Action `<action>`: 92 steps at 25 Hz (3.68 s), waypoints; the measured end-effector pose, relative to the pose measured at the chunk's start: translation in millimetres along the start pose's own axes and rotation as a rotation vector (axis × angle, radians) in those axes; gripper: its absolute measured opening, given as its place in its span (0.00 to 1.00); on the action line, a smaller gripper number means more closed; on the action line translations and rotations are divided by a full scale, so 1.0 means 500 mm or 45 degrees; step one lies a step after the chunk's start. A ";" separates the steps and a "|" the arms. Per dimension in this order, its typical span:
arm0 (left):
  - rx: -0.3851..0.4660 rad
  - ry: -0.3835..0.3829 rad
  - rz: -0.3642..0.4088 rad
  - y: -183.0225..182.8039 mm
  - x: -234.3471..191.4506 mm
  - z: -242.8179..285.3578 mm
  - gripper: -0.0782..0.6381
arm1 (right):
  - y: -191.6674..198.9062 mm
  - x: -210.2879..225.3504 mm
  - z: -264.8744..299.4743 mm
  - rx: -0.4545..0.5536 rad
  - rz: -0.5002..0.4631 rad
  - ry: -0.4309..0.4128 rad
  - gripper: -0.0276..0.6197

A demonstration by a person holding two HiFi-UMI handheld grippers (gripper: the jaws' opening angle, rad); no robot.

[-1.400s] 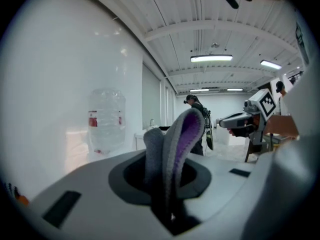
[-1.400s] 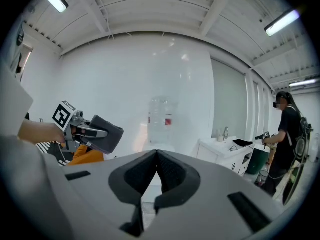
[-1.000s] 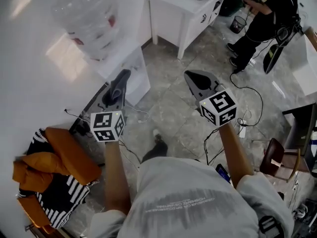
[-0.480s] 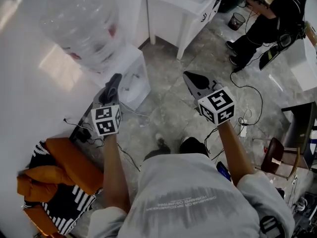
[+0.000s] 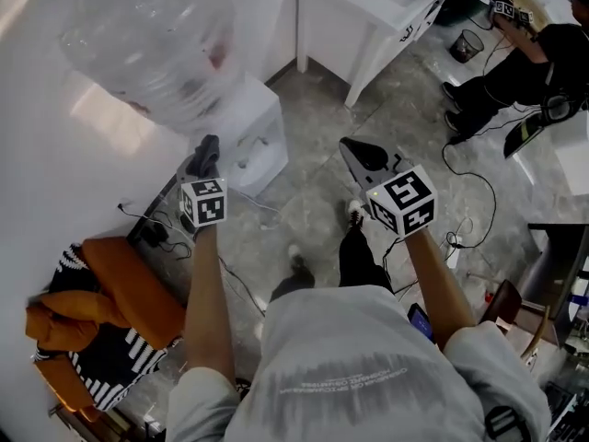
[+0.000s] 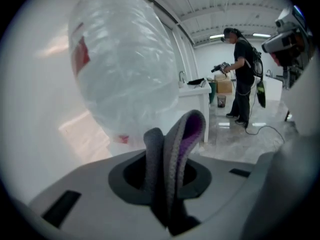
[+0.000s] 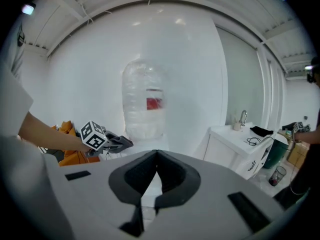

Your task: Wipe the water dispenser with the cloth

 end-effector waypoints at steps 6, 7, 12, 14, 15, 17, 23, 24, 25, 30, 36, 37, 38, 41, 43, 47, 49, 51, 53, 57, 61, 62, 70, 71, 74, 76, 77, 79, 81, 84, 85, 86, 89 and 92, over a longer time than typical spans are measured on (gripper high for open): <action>-0.112 0.002 0.003 -0.015 0.031 0.107 0.22 | 0.007 0.086 0.071 -0.020 -0.022 -0.107 0.07; -0.113 -0.020 -0.018 -0.020 0.033 0.119 0.22 | 0.010 0.105 0.083 -0.024 -0.020 -0.126 0.07; -0.099 -0.116 -0.070 -0.035 0.073 0.145 0.22 | 0.045 0.195 0.143 -0.082 0.066 -0.230 0.07; -0.073 -0.095 -0.113 -0.051 0.087 0.155 0.22 | 0.054 0.222 0.169 -0.104 0.061 -0.262 0.07; -0.069 -0.075 -0.127 -0.059 0.092 0.161 0.22 | 0.059 0.231 0.181 -0.113 0.051 -0.277 0.07; -0.068 -0.022 -0.145 -0.079 0.106 0.176 0.22 | 0.068 0.245 0.203 -0.122 0.052 -0.309 0.07; -0.110 0.159 -0.192 -0.168 0.174 0.253 0.22 | 0.080 0.285 0.249 -0.119 0.024 -0.405 0.07; -0.121 0.167 -0.195 -0.180 0.183 0.264 0.22 | 0.082 0.288 0.253 -0.122 0.001 -0.424 0.07; -0.126 0.164 -0.199 -0.190 0.188 0.273 0.22 | 0.084 0.292 0.256 -0.125 -0.018 -0.443 0.07; -0.122 0.077 -0.202 -0.223 0.208 0.304 0.22 | 0.102 0.324 0.271 -0.135 -0.023 -0.494 0.07; -0.162 0.049 -0.076 -0.249 0.241 0.346 0.22 | 0.112 0.355 0.295 -0.134 0.016 -0.512 0.07; -0.181 0.054 -0.049 -0.253 0.246 0.354 0.22 | 0.112 0.360 0.298 -0.131 0.028 -0.514 0.07; -0.202 0.059 -0.022 -0.256 0.250 0.361 0.22 | 0.111 0.365 0.302 -0.126 0.044 -0.516 0.07; -0.265 0.071 0.082 -0.263 0.261 0.378 0.22 | 0.118 0.384 0.310 -0.123 0.091 -0.512 0.07; -0.294 0.081 0.151 -0.268 0.267 0.385 0.22 | 0.131 0.399 0.315 -0.128 0.114 -0.502 0.07; -0.331 0.077 0.245 -0.278 0.275 0.395 0.22 | 0.160 0.421 0.324 -0.151 0.188 -0.496 0.07; -0.367 0.073 0.337 -0.279 0.283 0.405 0.22 | 0.176 0.427 0.331 -0.162 0.213 -0.493 0.07; -0.415 0.086 0.444 -0.278 0.294 0.418 0.22 | 0.192 0.433 0.338 -0.172 0.233 -0.486 0.07; -0.493 0.113 0.602 -0.272 0.308 0.433 0.22 | 0.208 0.440 0.345 -0.188 0.248 -0.477 0.07; -0.799 0.207 0.916 -0.244 0.327 0.464 0.22 | 0.242 0.463 0.355 -0.245 0.259 -0.443 0.06; -1.166 0.277 1.236 -0.216 0.342 0.493 0.22 | 0.275 0.489 0.360 -0.321 0.310 -0.404 0.06; -1.242 0.293 1.301 -0.206 0.347 0.500 0.22 | 0.286 0.495 0.361 -0.349 0.322 -0.392 0.07; -1.549 0.448 1.422 -0.149 0.362 0.568 0.21 | 0.392 0.509 0.404 -0.661 0.419 -0.350 0.07; -1.585 0.497 1.400 -0.138 0.368 0.573 0.21 | 0.407 0.509 0.407 -0.700 0.428 -0.331 0.07; -1.681 0.628 1.327 -0.101 0.388 0.593 0.21 | 0.442 0.514 0.418 -0.779 0.448 -0.272 0.07; -1.735 0.703 1.304 -0.069 0.407 0.607 0.21 | 0.461 0.520 0.423 -0.818 0.469 -0.239 0.07; -1.764 0.739 1.300 -0.052 0.417 0.613 0.21 | 0.470 0.524 0.425 -0.835 0.480 -0.224 0.07; -1.809 0.797 1.303 -0.016 0.437 0.631 0.21 | 0.488 0.537 0.425 -0.862 0.498 -0.191 0.07; -1.826 0.825 1.286 0.015 0.450 0.655 0.21 | 0.507 0.552 0.418 -0.883 0.507 -0.154 0.07; -1.869 0.855 1.198 0.047 0.459 0.691 0.21 | 0.538 0.574 0.405 -0.919 0.489 -0.094 0.07; -1.881 0.875 1.161 0.058 0.463 0.704 0.21 | 0.548 0.580 0.400 -0.928 0.493 -0.081 0.07; -1.888 0.898 1.127 0.070 0.468 0.717 0.21 | 0.558 0.585 0.395 -0.934 0.504 -0.071 0.07; -1.925 0.917 1.085 0.076 0.473 0.732 0.21 | 0.584 0.601 0.380 -0.939 0.528 -0.028 0.07; -1.926 0.918 1.062 0.076 0.481 0.741 0.21 | 0.604 0.607 0.371 -0.942 0.538 -0.019 0.07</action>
Point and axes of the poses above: the fingertips, and each gripper's own axes: z forward along the fingers, x to its right, y out of its underside, the point moved 4 cm from there along -z, backward along the fingers, and after that the axes turned 6 degrees about y, right-handed, at the moved point
